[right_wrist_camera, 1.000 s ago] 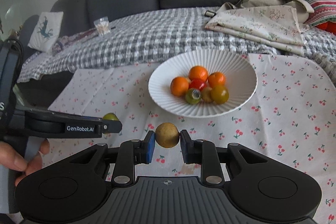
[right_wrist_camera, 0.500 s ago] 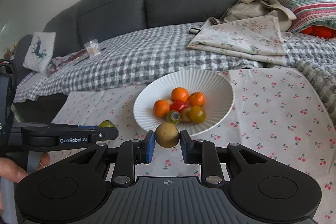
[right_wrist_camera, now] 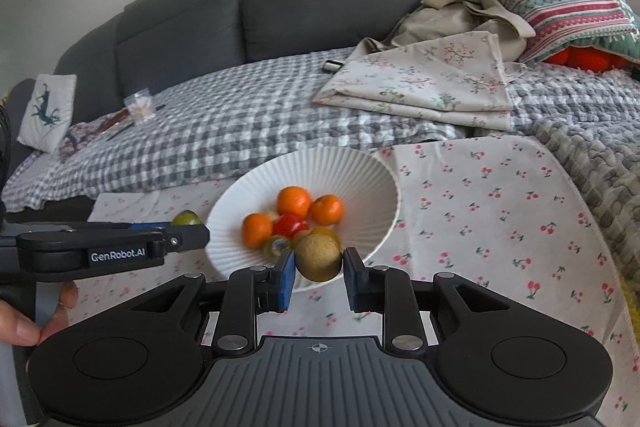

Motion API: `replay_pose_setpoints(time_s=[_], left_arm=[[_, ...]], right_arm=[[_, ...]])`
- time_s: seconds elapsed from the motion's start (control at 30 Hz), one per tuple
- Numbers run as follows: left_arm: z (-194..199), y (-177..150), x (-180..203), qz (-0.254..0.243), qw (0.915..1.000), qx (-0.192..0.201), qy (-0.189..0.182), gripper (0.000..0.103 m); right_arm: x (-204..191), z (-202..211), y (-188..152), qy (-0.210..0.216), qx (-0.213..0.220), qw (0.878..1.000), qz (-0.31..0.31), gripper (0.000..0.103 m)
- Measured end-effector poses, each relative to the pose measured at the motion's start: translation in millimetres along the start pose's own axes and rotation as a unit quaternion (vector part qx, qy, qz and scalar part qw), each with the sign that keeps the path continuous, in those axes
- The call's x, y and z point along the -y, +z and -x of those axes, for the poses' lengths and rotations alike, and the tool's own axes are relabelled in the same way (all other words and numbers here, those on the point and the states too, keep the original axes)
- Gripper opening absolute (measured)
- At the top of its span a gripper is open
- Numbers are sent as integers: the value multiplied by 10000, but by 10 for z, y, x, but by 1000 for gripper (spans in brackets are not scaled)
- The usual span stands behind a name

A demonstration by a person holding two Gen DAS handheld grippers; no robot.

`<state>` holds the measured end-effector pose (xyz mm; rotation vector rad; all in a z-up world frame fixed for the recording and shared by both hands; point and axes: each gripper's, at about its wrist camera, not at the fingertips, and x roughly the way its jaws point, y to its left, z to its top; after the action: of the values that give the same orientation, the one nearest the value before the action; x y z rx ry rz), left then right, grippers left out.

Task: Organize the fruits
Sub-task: 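Carry the lime and brown fruit into the white bowl and open both tools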

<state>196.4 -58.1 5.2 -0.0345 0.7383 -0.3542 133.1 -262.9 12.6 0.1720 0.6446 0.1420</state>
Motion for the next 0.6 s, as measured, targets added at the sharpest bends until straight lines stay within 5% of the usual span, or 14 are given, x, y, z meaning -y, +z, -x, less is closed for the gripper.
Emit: replay_pose_setpoints(time_s=[0.6], left_arm=[[-609,205,-237,430,9989,-170,-110,25]], right_arm=[[285,-629,201,-173,-181,9995,-216,24]])
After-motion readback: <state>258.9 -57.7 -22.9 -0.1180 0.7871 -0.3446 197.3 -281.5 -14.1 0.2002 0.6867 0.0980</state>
